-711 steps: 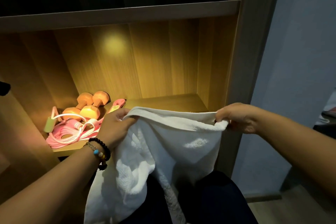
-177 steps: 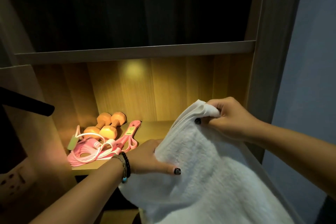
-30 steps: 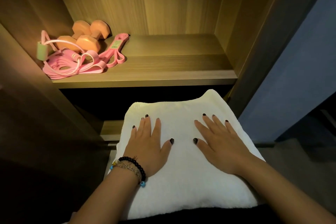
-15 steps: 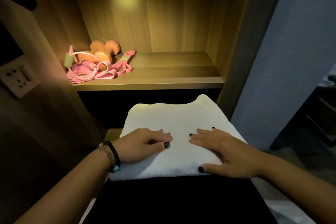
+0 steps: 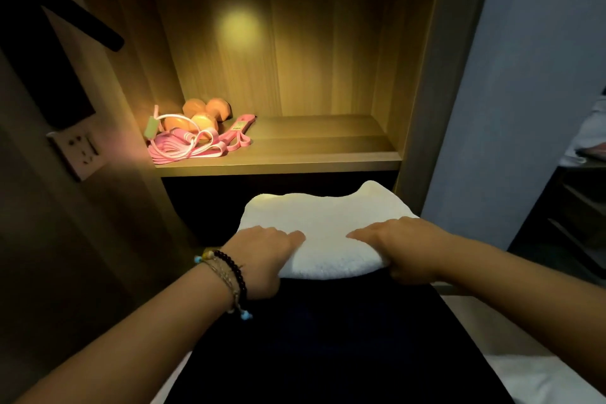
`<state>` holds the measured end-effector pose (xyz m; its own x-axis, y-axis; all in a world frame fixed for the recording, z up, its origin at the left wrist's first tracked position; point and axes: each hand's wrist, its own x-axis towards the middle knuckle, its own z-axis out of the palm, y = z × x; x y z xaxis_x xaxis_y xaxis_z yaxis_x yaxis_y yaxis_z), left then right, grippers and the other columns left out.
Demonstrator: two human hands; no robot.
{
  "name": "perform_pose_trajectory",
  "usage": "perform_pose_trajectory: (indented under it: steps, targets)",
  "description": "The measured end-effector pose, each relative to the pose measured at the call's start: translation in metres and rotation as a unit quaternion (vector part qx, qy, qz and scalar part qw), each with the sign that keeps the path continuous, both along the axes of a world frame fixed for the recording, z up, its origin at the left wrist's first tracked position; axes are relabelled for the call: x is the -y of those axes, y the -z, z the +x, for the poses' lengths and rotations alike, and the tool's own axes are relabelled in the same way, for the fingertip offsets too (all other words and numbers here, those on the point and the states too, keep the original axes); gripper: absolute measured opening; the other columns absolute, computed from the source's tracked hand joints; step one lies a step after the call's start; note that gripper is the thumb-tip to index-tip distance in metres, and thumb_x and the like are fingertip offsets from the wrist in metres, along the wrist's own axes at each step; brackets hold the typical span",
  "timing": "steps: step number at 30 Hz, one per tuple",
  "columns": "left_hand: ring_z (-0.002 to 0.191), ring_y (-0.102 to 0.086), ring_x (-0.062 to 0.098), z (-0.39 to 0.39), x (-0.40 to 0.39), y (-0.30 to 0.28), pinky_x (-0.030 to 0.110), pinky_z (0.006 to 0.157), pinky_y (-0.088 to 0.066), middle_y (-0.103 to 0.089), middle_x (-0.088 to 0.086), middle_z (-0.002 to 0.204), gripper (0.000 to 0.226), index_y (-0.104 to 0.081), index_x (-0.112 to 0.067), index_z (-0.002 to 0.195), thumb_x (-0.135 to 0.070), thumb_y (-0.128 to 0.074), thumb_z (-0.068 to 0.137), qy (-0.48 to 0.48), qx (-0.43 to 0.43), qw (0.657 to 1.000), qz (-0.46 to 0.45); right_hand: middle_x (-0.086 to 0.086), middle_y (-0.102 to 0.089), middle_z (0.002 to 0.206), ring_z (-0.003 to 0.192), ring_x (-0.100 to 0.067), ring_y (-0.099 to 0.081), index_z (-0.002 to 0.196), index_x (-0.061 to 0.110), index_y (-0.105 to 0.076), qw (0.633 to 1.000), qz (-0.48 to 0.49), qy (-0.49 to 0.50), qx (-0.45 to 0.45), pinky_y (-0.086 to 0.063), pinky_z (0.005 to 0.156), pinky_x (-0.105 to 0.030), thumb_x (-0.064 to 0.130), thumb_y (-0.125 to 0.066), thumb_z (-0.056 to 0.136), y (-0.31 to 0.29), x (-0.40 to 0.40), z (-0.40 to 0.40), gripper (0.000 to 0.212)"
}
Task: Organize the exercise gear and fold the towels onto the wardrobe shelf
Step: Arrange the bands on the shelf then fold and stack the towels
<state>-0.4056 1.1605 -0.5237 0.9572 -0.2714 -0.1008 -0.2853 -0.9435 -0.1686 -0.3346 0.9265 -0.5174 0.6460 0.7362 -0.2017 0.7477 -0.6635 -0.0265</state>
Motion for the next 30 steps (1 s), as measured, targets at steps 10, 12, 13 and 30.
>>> perform_pose_trajectory:
  steps: [10, 12, 13, 30]
  targets:
    - [0.095, -0.059, -0.001, -0.016, -0.036, -0.082, 0.022, 0.079, -0.054, -0.067, -0.018, 0.1, 0.037, -0.066, -0.031, 0.11, -0.018, -0.075, 0.076, 0.034, -0.097, 0.944, -0.313, 0.017, -0.062, 0.112, 0.102, -0.002, -0.056, 0.124, 0.045, -0.053, 0.985, 0.101, -0.009, -0.139, -0.05, 0.092, -0.031, 0.022, -0.065, 0.086, -0.076, 0.026, -0.013, 0.046]
    - [0.095, -0.064, 0.001, -0.018, -0.044, -0.1, 0.026, 0.08, -0.055, -0.069, -0.019, 0.102, 0.038, -0.069, -0.032, 0.108, -0.022, -0.075, 0.071, 0.045, -0.11, 0.931, -0.344, 0.017, -0.063, 0.109, 0.103, -0.003, -0.057, 0.12, 0.04, -0.057, 0.971, 0.126, -0.02, -0.2, -0.051, 0.091, -0.029, 0.025, -0.067, 0.081, -0.095, 0.031, -0.011, 0.043]
    - [0.095, -0.065, 0.002, -0.016, -0.048, -0.106, 0.027, 0.08, -0.055, -0.07, -0.019, 0.103, 0.041, -0.069, -0.033, 0.108, -0.029, -0.075, 0.068, 0.045, -0.115, 0.928, -0.351, 0.015, -0.063, 0.109, 0.104, -0.005, -0.058, 0.119, 0.038, -0.059, 0.965, 0.137, -0.023, -0.223, -0.052, 0.09, -0.031, 0.03, -0.066, 0.076, -0.101, 0.033, -0.008, 0.044]
    - [0.076, -0.073, 0.012, 0.043, -0.073, 0.011, 0.022, 0.056, -0.055, -0.069, 0.015, 0.105, 0.044, -0.06, -0.012, 0.112, -0.035, -0.073, 0.077, -0.297, -0.149, 0.603, -0.725, -0.004, -0.059, 0.108, 0.091, -0.021, -0.059, 0.123, 0.021, -0.056, 0.647, 0.545, 0.443, -0.296, -0.046, 0.063, -0.033, 0.032, -0.067, 0.084, 0.002, 0.044, 0.072, 0.043]
